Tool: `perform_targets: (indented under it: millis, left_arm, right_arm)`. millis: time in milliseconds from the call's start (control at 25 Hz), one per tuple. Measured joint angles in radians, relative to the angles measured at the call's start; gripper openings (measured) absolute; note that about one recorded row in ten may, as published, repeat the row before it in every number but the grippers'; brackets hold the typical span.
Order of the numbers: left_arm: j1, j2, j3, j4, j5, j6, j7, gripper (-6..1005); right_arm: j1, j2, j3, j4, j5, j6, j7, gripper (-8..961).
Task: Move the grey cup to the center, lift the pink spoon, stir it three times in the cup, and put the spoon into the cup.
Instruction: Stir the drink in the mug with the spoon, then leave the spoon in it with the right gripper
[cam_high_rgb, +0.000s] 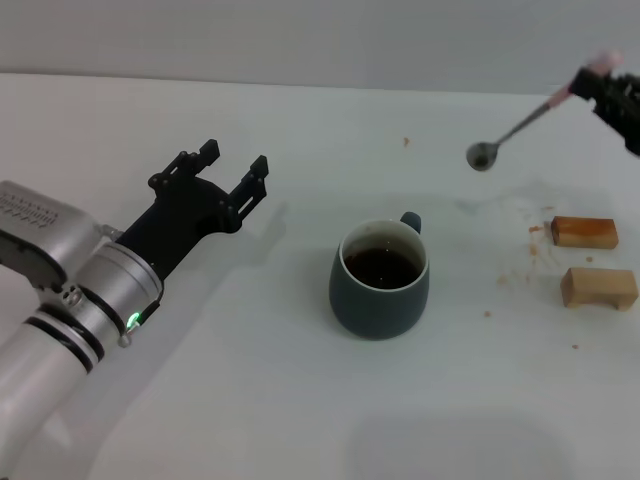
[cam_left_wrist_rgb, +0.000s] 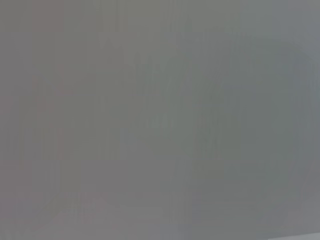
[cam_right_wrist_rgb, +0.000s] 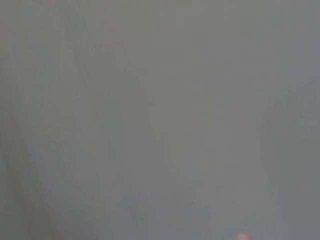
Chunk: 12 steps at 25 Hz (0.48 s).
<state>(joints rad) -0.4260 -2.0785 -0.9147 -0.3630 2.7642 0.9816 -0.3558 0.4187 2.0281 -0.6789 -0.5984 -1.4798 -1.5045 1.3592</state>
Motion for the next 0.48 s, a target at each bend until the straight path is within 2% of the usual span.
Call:
perform_targets:
  millis: [80, 120, 280, 480]
  left_arm:
    - [0.009, 0.000, 0.000, -0.001, 0.000, 0.021, 0.000, 683]
    - [0.009, 0.000, 0.000, -0.001, 0.000, 0.021, 0.000, 683]
    - [0.022, 0.002, -0.003, -0.001, 0.000, 0.048, -0.001, 683]
    - [0.039, 0.003, -0.012, 0.000, 0.000, 0.080, -0.001, 683]
  right_arm:
    - [0.046, -0.019, -0.004, -0.063, -0.064, -0.002, 0.112, 76]
    - [0.046, -0.019, -0.004, -0.063, -0.064, -0.002, 0.112, 76]
    - [0.120, -0.044, -0.009, -0.126, -0.151, -0.021, 0.243, 76]
    - [0.238, -0.081, -0.010, -0.139, -0.287, -0.067, 0.368, 76]
